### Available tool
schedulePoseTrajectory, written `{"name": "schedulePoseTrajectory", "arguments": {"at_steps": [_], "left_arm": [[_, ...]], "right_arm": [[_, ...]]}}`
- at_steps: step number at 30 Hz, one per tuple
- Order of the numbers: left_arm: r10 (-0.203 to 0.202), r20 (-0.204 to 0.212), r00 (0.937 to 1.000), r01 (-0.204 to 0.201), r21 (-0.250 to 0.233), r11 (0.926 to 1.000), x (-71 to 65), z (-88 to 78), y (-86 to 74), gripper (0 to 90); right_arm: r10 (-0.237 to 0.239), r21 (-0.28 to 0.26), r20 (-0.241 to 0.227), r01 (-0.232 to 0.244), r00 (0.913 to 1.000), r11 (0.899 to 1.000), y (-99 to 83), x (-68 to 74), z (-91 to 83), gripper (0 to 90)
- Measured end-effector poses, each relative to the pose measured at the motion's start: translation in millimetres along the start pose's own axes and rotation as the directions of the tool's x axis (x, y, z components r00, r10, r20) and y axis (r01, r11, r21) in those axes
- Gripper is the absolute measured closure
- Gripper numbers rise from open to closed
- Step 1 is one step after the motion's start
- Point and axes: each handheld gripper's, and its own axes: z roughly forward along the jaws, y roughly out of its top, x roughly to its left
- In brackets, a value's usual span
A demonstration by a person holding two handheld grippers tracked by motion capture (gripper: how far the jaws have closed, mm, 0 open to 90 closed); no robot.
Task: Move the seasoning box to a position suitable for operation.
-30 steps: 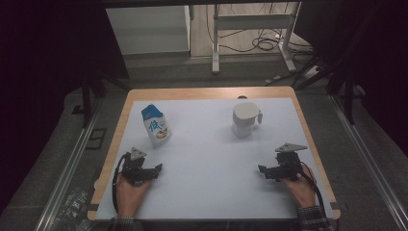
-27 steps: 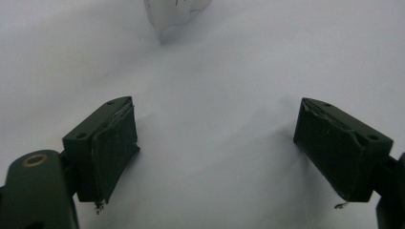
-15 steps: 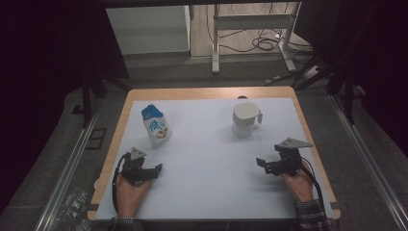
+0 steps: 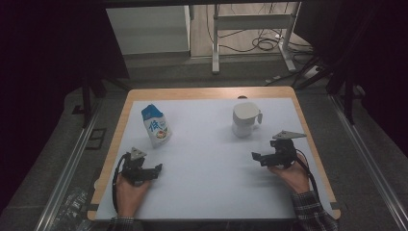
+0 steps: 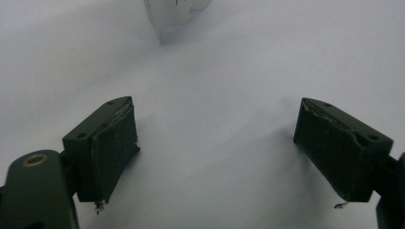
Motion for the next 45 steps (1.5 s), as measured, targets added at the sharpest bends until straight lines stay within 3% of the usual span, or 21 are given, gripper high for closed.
{"name": "schedulePoseTrajectory", "arguments": {"at_steps": [3, 8, 19, 23, 25, 27, 30, 33, 36, 45], "left_arm": [[0.000, 0.000, 1.0000, 0.000, 0.000, 1.0000, 0.0, 0.0, 0.0, 15.0], [0.000, 0.000, 1.0000, 0.000, 0.000, 1.0000, 0.1, 0.0, 0.0, 15.0], [0.003, 0.000, 1.0000, -0.003, 0.003, 1.0000, 0.3, -0.2, 0.0, 15.0], [0.003, 0.001, 1.0000, -0.003, 0.001, 1.0000, 0.3, -0.1, -0.1, 15.0], [0.003, 0.001, 1.0000, -0.003, 0.001, 1.0000, 0.3, -0.1, -0.1, 15.0], [0.003, 0.001, 1.0000, -0.003, 0.001, 1.0000, 0.3, -0.1, -0.1, 15.0], [0.003, 0.001, 1.0000, -0.003, 0.001, 1.0000, 0.3, -0.1, -0.1, 15.0], [0.003, 0.001, 1.0000, -0.003, 0.001, 1.0000, 0.3, -0.1, -0.1, 15.0], [0.003, 0.001, 1.0000, -0.003, 0.001, 1.0000, 0.3, -0.1, -0.1, 15.0], [0.003, 0.001, 1.0000, -0.003, 0.001, 1.0000, 0.4, -0.1, -0.1, 15.0]], "right_arm": [[-0.010, -0.001, 0.030, 0.010, 0.9995, 1.000, 6.5, -3.4, 2.1, 5.8], [0.011, -0.075, 0.045, -0.008, 0.9989, 0.997, 13.7, -17.3, 2.3, 19.6], [0.009, -0.074, 0.103, -0.001, 0.9947, 0.997, 32.1, -31.7, 12.4, 25.3], [0.008, -0.058, 0.152, 0.001, 0.9884, 0.998, 39.8, -35.2, 19.0, 25.3], [0.003, -0.061, 0.193, 0.008, 0.9813, 0.998, 43.6, -39.5, 22.6, 27.4], [0.004, -0.055, 0.198, 0.007, 0.9802, 0.998, 44.7, -41.1, 23.7, 28.3], [-0.009, -0.045, 0.205, 0.019, 0.9788, 0.999, 46.0, -44.3, 27.3, 40.1], [-0.012, -0.072, 0.209, 0.027, 0.9779, 0.997, 48.1, -45.2, 30.3, 51.4], [-0.002, -0.093, 0.208, 0.022, 0.9780, 0.995, 52.1, -47.6, 34.4, 57.3], [0.039, -0.095, 0.251, -0.015, 0.9672, 0.995, 62.0, -50.3, 52.7, 57.9]]}}
